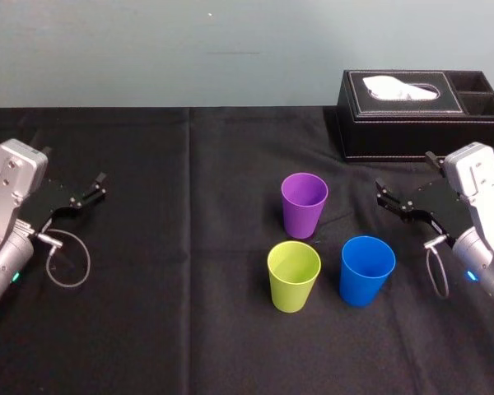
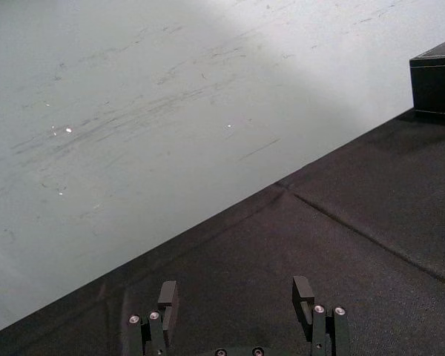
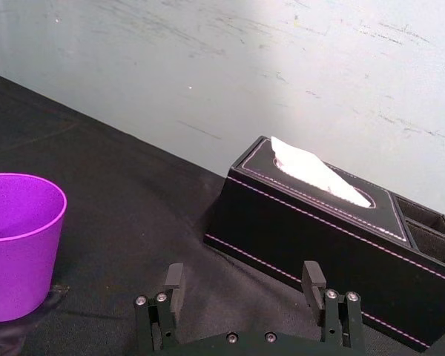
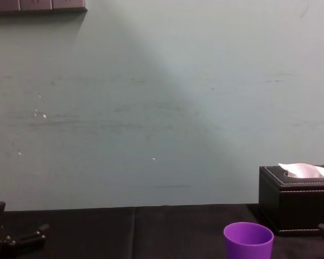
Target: Stack the three plastic cups sequentially using one hand.
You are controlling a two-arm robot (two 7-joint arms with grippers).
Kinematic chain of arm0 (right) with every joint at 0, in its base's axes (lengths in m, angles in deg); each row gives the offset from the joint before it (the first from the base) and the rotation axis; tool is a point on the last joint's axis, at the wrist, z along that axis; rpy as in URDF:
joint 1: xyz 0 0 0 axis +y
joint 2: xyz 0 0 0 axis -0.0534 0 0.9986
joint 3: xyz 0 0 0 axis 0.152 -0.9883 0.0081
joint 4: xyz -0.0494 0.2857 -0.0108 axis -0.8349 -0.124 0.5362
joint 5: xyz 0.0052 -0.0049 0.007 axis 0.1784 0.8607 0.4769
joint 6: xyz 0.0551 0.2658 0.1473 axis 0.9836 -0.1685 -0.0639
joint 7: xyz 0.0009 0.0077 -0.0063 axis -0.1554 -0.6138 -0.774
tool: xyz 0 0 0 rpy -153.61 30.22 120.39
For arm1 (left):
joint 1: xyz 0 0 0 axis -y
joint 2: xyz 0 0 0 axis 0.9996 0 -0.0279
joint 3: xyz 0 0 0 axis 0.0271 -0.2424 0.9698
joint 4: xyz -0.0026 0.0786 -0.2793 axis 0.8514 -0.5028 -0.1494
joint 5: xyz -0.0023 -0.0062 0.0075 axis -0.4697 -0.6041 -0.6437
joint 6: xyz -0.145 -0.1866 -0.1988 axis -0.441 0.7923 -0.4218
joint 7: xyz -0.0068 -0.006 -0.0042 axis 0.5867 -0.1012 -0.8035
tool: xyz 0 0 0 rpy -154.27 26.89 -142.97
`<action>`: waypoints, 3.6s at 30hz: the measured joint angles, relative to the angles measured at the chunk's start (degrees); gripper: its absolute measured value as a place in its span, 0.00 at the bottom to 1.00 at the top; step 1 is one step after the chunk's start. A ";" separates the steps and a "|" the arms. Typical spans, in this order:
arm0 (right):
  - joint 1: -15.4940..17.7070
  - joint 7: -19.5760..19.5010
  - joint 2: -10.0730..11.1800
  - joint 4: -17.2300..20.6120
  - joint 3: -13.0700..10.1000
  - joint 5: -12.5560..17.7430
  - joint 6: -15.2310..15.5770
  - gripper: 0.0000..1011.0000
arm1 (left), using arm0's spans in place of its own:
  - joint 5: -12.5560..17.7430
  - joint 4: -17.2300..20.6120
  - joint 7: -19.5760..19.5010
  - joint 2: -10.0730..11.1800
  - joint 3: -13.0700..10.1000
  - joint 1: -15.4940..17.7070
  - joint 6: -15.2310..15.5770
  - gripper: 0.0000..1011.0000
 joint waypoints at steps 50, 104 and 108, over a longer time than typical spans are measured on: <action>19.89 21.75 9.44 12.70 -11.78 16.90 -12.05 0.99 | 0.00 0.00 0.00 0.00 0.00 0.00 0.00 1.00; 20.26 30.88 4.10 8.77 -11.70 10.08 -7.19 0.99 | 0.00 0.00 0.00 0.00 0.00 0.00 0.00 1.00; 18.84 31.72 3.30 8.08 -11.44 9.60 -6.49 0.99 | 0.00 0.00 0.00 0.00 0.00 0.00 0.00 1.00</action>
